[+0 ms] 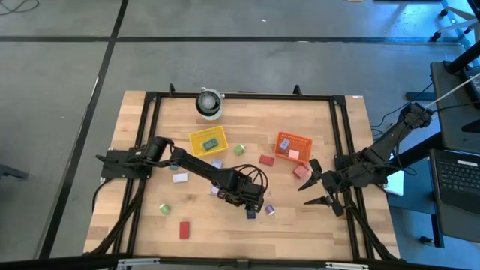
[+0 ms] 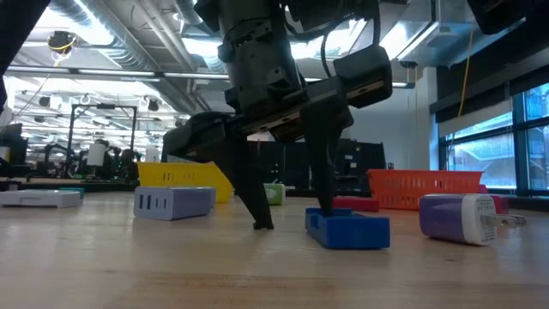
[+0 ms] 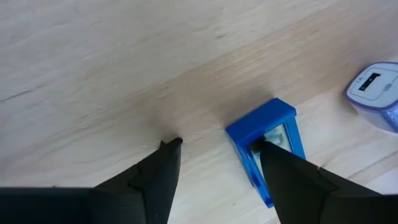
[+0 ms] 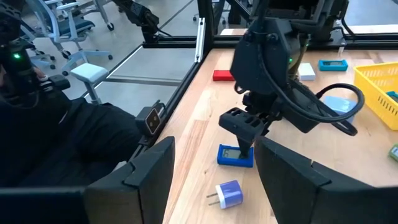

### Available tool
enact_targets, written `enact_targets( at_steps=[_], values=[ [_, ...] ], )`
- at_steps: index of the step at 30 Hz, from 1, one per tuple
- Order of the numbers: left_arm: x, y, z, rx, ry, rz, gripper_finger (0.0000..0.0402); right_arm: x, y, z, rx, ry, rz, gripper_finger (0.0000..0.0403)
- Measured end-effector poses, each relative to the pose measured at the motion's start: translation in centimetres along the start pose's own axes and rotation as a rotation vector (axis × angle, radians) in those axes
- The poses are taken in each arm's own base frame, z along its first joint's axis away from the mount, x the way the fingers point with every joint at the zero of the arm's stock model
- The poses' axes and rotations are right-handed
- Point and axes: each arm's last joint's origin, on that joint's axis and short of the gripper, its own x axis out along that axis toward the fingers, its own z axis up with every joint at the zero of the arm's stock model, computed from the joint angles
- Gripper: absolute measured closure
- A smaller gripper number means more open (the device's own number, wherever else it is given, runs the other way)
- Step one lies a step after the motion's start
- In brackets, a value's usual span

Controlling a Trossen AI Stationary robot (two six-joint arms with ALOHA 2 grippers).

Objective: Pick & Place Office items
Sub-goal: Put the blue digital clock into the yellow bin

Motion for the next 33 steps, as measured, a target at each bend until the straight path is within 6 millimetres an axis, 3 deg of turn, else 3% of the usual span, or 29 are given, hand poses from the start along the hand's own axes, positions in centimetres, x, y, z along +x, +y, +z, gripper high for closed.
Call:
enact_targets(
  at_steps=[19, 33],
  values=[
    [-0.5, 1.2, -2.1, 0.092, -0.005, 0.139, 0.0197, -0.2, 0.6, -0.1, 0.013, -0.01, -0.004, 0.0181],
    [-3.6, 1.0, -3.2, 0.136, -0.071, 0.087, 0.0122, -0.3, 0.6, -0.1, 0.037, -0.015, -0.003, 0.0181]
  ],
)
